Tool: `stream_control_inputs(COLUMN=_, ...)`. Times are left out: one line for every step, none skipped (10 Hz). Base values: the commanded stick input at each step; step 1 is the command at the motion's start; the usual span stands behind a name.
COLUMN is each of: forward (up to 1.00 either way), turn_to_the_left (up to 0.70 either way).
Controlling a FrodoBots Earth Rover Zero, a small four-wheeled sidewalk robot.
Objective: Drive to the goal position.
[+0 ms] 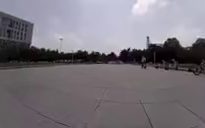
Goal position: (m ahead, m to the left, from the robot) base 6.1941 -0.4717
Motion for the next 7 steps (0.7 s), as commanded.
stream_control_inputs(forward=0.70, turn_to_the_left=0.00)
stream_control_inputs(forward=0.70, turn_to_the_left=0.00)
stream_control_inputs(forward=0.70, turn_to_the_left=0.00)
stream_control_inputs(forward=0.70, turn_to_the_left=0.00)
stream_control_inputs(forward=0.70, turn_to_the_left=0.00)
stream_control_inputs(forward=0.70, turn_to_the_left=0.00)
stream_control_inputs(forward=0.70, turn_to_the_left=0.00)
